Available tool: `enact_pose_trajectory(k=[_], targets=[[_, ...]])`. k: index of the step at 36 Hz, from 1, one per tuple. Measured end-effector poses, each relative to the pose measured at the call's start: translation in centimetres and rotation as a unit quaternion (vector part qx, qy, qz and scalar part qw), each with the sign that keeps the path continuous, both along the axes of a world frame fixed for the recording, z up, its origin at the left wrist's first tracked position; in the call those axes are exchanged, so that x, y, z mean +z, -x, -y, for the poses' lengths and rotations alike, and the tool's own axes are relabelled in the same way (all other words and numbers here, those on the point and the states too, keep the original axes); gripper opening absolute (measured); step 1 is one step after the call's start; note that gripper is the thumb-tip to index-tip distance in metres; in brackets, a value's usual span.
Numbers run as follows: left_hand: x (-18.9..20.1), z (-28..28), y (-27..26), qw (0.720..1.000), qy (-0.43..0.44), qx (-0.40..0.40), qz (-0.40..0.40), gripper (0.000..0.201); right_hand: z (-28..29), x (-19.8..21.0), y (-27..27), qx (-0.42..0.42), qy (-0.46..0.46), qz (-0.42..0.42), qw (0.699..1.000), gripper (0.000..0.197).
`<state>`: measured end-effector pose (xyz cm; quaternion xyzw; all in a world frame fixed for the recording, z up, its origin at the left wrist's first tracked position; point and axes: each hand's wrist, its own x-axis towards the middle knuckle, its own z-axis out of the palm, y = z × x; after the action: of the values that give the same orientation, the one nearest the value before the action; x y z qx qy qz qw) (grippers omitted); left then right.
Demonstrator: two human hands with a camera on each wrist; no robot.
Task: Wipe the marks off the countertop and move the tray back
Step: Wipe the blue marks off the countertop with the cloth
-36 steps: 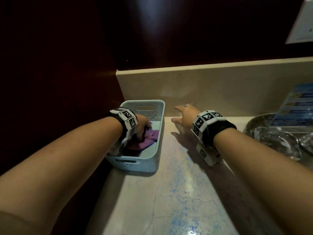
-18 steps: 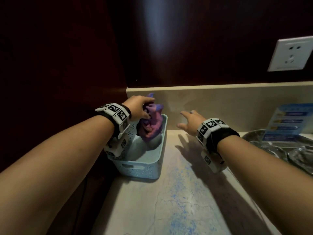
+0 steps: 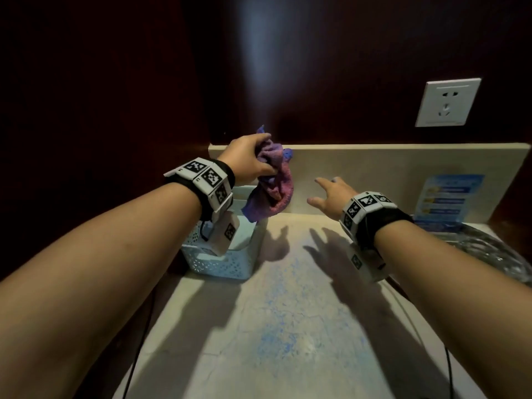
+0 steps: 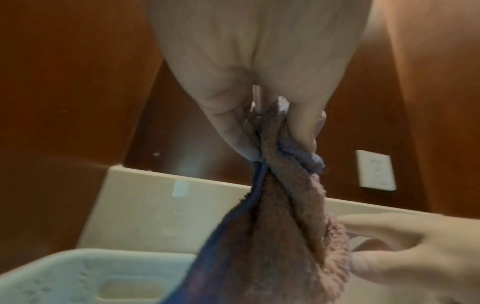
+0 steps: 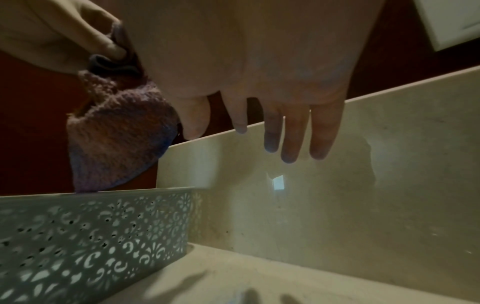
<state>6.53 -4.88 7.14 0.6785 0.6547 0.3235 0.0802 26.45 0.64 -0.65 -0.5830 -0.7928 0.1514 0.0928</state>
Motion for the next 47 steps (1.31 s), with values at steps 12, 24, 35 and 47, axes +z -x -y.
enact_pose_trajectory(k=[12,24,35,47], targets=[[-2.5,0.7,-5.7,0.999,0.030,0.013,0.029,0.087,1.6,-1.1,-5.7,-0.004,-0.002,0.024,1.000,0.067],[-5.6,0.4,-8.0,0.997,0.055,0.048,-0.025,0.040,4.0,-2.8,-9.4,-0.040,0.021,0.052,0.998,0.065],[-9.9,-1.1,-6.8,0.996,0.064,0.044,-0.049,0.020,6.3,-5.6,-11.6,-0.114,0.069,0.091,0.987,0.067],[-13.8,-2.1,-6.8,0.993,0.099,0.046,-0.039,0.044,6.6,-8.3,-12.4,-0.104,0.122,0.146,0.976,0.069]])
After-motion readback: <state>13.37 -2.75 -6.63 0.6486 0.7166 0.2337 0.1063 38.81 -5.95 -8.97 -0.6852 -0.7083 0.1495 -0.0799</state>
